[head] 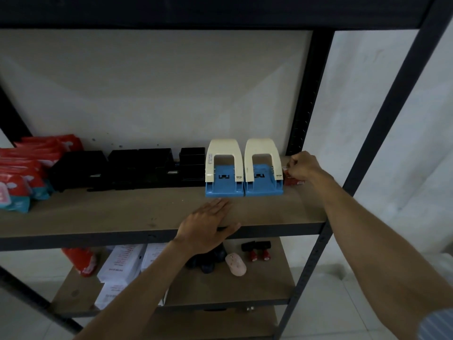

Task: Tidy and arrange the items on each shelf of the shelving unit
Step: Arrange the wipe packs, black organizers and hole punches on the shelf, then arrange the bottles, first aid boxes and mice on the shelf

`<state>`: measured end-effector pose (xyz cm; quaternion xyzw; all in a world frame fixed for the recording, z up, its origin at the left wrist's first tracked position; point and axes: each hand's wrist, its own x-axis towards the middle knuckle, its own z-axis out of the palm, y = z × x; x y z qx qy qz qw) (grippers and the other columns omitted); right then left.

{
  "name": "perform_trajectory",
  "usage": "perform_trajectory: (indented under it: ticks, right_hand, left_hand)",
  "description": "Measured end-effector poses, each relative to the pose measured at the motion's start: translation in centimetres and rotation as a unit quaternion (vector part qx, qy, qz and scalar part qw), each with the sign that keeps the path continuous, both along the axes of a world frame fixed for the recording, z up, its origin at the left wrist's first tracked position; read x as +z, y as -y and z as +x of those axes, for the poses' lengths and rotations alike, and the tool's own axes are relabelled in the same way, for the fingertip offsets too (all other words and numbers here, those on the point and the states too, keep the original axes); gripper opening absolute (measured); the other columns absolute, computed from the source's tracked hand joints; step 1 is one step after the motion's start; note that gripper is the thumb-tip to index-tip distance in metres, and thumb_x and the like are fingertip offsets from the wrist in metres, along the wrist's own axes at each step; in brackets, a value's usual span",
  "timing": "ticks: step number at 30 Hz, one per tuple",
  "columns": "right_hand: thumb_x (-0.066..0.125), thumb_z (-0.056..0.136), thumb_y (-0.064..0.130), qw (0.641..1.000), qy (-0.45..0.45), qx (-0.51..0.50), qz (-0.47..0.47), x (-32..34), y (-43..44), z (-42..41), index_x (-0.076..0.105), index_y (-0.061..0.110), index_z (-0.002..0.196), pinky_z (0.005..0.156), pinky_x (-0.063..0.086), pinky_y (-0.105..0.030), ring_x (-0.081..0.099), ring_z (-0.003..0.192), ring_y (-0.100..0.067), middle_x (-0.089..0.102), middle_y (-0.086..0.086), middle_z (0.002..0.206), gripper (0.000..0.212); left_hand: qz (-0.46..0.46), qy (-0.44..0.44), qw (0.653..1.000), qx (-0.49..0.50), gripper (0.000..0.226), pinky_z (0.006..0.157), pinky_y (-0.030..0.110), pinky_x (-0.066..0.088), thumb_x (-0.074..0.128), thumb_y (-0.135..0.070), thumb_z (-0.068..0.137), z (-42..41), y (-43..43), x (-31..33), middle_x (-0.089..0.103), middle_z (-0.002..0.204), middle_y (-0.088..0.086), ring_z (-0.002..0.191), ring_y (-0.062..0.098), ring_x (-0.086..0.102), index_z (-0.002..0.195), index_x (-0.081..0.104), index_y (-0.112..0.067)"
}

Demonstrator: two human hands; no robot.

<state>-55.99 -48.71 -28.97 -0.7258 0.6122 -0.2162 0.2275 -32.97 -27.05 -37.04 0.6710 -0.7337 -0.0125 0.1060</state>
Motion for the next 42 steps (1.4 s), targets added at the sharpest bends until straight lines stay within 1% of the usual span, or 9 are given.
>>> perform_trajectory:
  ticks: [8, 15, 19, 23, 26, 31, 33, 38, 42]
  right_hand:
    - [0.052, 0.089, 0.003, 0.997, -0.029, 0.062, 0.019, 0.1, -1.1, 0.0, 0.060, 0.010, 0.075, 0.063, 0.044, -0.024, 0.059, 0.087, -0.020, 0.065, -0.005, 0.088, 0.018]
    - [0.050, 0.085, -0.007, 0.985, 0.124, -0.031, -0.114, -0.1, -4.8, 0.7, 0.060, 0.008, 0.089, 0.057, 0.037, -0.013, 0.051, 0.084, -0.012, 0.060, -0.001, 0.090, 0.019]
    - [0.049, 0.083, -0.011, 0.970, 0.176, -0.005, -0.168, -1.0, -8.1, 1.6, 0.058, 0.009, 0.091, 0.055, 0.037, -0.006, 0.057, 0.088, -0.016, 0.062, -0.005, 0.099, 0.024]
    - [0.055, 0.085, -0.012, 0.951, 0.230, 0.038, -0.204, -1.8, -12.2, 3.5, 0.055, 0.015, 0.094, 0.066, 0.046, -0.007, 0.058, 0.097, -0.011, 0.055, 0.009, 0.097, 0.028]
    - [0.061, 0.086, -0.006, 0.937, 0.252, 0.100, -0.218, -3.0, -14.7, 5.4, 0.056, 0.019, 0.096, 0.077, 0.057, -0.026, 0.062, 0.092, -0.009, 0.059, 0.011, 0.092, 0.027]
    - [0.061, 0.086, -0.003, 0.912, 0.278, 0.208, -0.217, -5.2, -19.4, 9.6, 0.058, 0.015, 0.098, 0.058, 0.052, -0.039, 0.057, 0.067, -0.019, 0.059, -0.002, 0.079, 0.022]
    - [0.061, 0.086, 0.000, 0.900, 0.280, 0.245, -0.229, -6.3, -21.3, 11.8, 0.060, 0.013, 0.097, 0.049, 0.047, -0.031, 0.053, 0.057, -0.015, 0.057, 0.002, 0.074, 0.017]
    - [0.059, 0.090, 0.018, 0.892, 0.236, 0.312, -0.226, -9.4, -26.8, 17.6, 0.064, 0.011, 0.098, 0.057, 0.040, -0.009, 0.050, 0.062, 0.003, 0.057, 0.011, 0.079, 0.011]
    - [0.063, 0.089, 0.014, 0.907, 0.215, 0.310, -0.189, -12.9, -29.9, 23.4, 0.065, 0.012, 0.097, 0.064, 0.043, -0.005, 0.053, 0.070, 0.009, 0.064, 0.009, 0.086, 0.009]
  left_hand:
    - [0.021, -0.003, 1.000, -0.004, 0.079, 0.113, 0.024, 0.008, 0.024, -0.073, 0.094, 0.2, 0.2, 0.1, 0.010, 0.165, -0.013, 0.150, 0.005, 0.010, 0.159, 0.012, -0.031]
    - [0.031, -0.020, 0.999, -0.009, 0.079, 0.117, 0.028, 0.010, 0.027, -0.074, 0.094, 0.5, 0.3, 0.1, 0.013, 0.165, -0.012, 0.150, 0.007, 0.011, 0.159, 0.015, -0.031]
    - [0.084, -0.081, 0.993, -0.025, 0.085, 0.121, 0.033, 0.012, 0.029, -0.079, 0.090, 1.0, 0.9, 0.4, 0.016, 0.165, -0.008, 0.150, 0.009, 0.013, 0.158, 0.019, -0.029]
    - [0.065, -0.112, 0.991, -0.019, 0.078, 0.119, 0.033, 0.020, 0.036, -0.071, 0.092, 2.4, 0.3, 1.0, 0.026, 0.162, -0.005, 0.147, 0.012, 0.024, 0.156, 0.028, -0.027]
    - [0.039, -0.121, 0.992, -0.019, 0.070, 0.119, 0.028, 0.017, 0.044, -0.060, 0.097, 3.8, -1.7, 0.5, 0.027, 0.162, -0.003, 0.148, 0.012, 0.022, 0.155, 0.031, -0.023]
    - [-0.010, -0.106, 0.994, -0.034, 0.071, 0.122, 0.035, 0.020, 0.043, -0.062, 0.095, 7.2, -6.8, -1.9, 0.025, 0.163, -0.003, 0.150, 0.011, 0.016, 0.156, 0.031, -0.026]
    - [-0.052, -0.102, 0.993, -0.028, 0.065, 0.121, 0.038, 0.023, 0.052, -0.050, 0.098, 8.9, -9.1, -2.8, 0.028, 0.162, 0.000, 0.151, 0.013, 0.018, 0.154, 0.035, -0.022]
    - [-0.083, -0.087, 0.993, -0.017, 0.063, 0.121, 0.035, 0.021, 0.050, -0.046, 0.099, 13.8, -15.6, -5.6, 0.021, 0.164, 0.003, 0.152, 0.017, 0.016, 0.155, 0.034, -0.020]
    - [-0.053, -0.126, 0.989, 0.051, 0.063, 0.106, 0.045, 0.046, 0.056, -0.046, 0.096, 19.9, -20.8, -9.8, 0.025, 0.162, -0.001, 0.147, 0.022, 0.030, 0.152, 0.037, -0.026]
